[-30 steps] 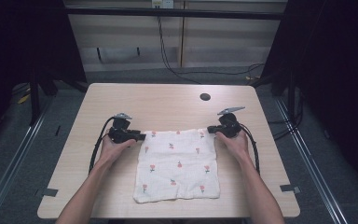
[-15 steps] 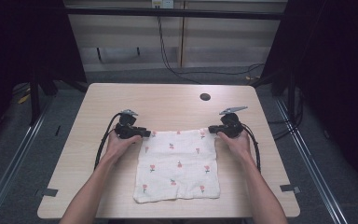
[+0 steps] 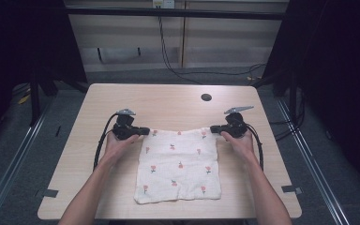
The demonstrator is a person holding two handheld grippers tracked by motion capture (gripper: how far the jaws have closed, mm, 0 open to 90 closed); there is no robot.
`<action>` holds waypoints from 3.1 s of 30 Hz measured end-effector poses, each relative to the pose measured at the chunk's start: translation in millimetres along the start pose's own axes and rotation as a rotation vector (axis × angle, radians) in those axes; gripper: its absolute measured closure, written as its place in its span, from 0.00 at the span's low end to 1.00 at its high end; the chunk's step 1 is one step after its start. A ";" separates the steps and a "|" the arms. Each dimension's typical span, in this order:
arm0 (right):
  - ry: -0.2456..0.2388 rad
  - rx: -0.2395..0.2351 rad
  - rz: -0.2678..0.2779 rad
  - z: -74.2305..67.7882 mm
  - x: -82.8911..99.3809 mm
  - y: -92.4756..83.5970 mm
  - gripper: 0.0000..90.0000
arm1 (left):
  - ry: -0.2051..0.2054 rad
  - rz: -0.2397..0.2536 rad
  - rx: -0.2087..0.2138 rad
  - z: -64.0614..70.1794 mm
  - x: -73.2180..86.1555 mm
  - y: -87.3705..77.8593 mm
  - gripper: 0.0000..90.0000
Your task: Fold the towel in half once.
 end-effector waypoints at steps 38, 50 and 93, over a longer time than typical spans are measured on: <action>-0.017 -0.058 0.104 -11.5 -27.4 -59.0 0.97 | 0.055 0.089 0.013 14.3 -37.3 -43.7 0.95; -0.068 -0.087 0.130 -29.0 -12.8 -77.3 0.97 | 0.111 0.116 0.035 40.6 -30.2 -62.9 0.95; -0.197 -0.164 -0.004 -75.1 93.5 -93.8 0.95 | 0.221 0.010 0.123 116.5 53.5 -79.1 0.95</action>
Point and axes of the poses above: each handheld gripper's, and its own axes: y roughly forward along the jaws, x roughly out of its underside, z roughly to its right, the point moved 5 cm from there along y, roughly forward along the jaws, and after that the axes turned 12 degrees about y, right-handed, at the moved point
